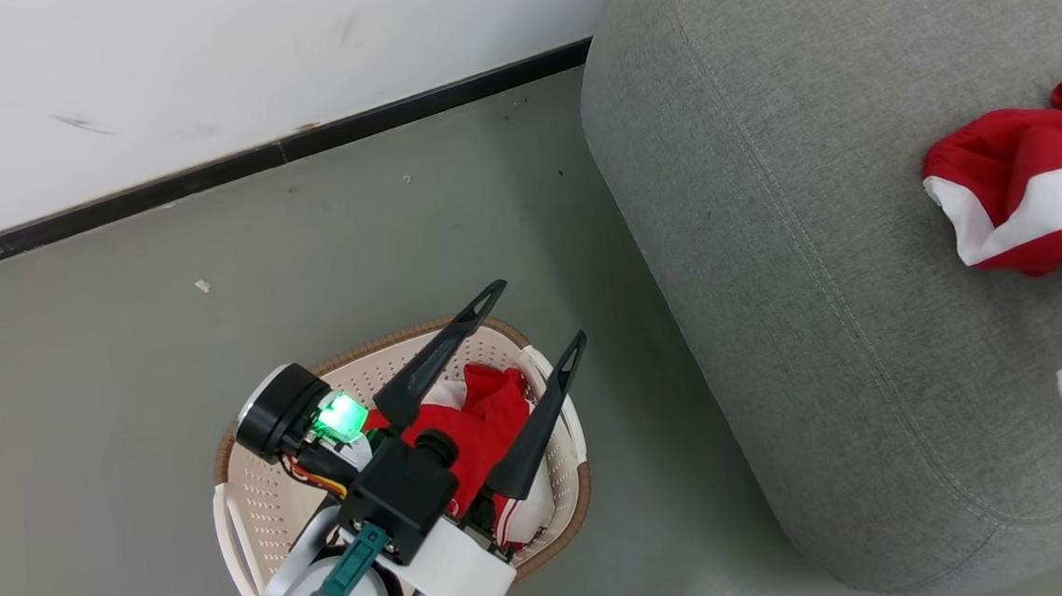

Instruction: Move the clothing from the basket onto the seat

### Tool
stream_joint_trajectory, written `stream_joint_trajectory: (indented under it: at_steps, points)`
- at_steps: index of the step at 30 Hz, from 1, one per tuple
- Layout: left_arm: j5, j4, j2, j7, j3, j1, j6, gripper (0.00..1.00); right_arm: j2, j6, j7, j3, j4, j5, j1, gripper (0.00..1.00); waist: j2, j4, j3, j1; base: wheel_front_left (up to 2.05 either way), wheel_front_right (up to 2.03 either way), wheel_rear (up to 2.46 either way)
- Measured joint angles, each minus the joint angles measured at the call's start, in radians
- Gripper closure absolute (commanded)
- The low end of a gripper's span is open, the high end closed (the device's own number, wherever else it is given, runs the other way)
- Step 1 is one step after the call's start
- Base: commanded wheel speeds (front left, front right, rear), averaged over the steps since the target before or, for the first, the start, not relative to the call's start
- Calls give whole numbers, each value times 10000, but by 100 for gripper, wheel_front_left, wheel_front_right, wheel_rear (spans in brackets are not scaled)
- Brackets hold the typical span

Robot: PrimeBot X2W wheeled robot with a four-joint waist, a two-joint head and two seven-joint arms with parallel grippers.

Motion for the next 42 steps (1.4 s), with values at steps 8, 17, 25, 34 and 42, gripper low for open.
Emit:
stream_joint_trajectory:
  at_steps: [8, 17, 25, 34, 42]
  points:
    - [-176, 222, 17, -228, 380, 50, 224, 0, 464, 0, 0, 403, -1104, -96, 1037, 0, 0, -149, -131, 0, 0, 0, 0]
    - [-426, 445, 65, -477, 876, 262, 466, 0, 608, 0, 0, 715, -2451, -109, 1560, 0, 0, -281, -353, 0, 0, 0, 0]
    - [-558, 698, 79, -709, 1344, 595, 763, 0, 767, 0, -2, 1070, -3398, -378, 1503, 0, 0, -185, -668, 0, 0, 0, 0]
    - [-853, 1066, 54, -828, 2015, 1134, 1221, 0, 1292, 0, -27, 1509, -4023, -825, 1106, 0, 0, 215, -1032, 0, 0, 0, 0]
    - [-1162, 1252, 56, -917, 2890, 1770, 1747, 0, 1662, 0, -46, 2071, -4512, -1151, 1073, 0, 0, 728, -1378, 0, 0, 0, 0]
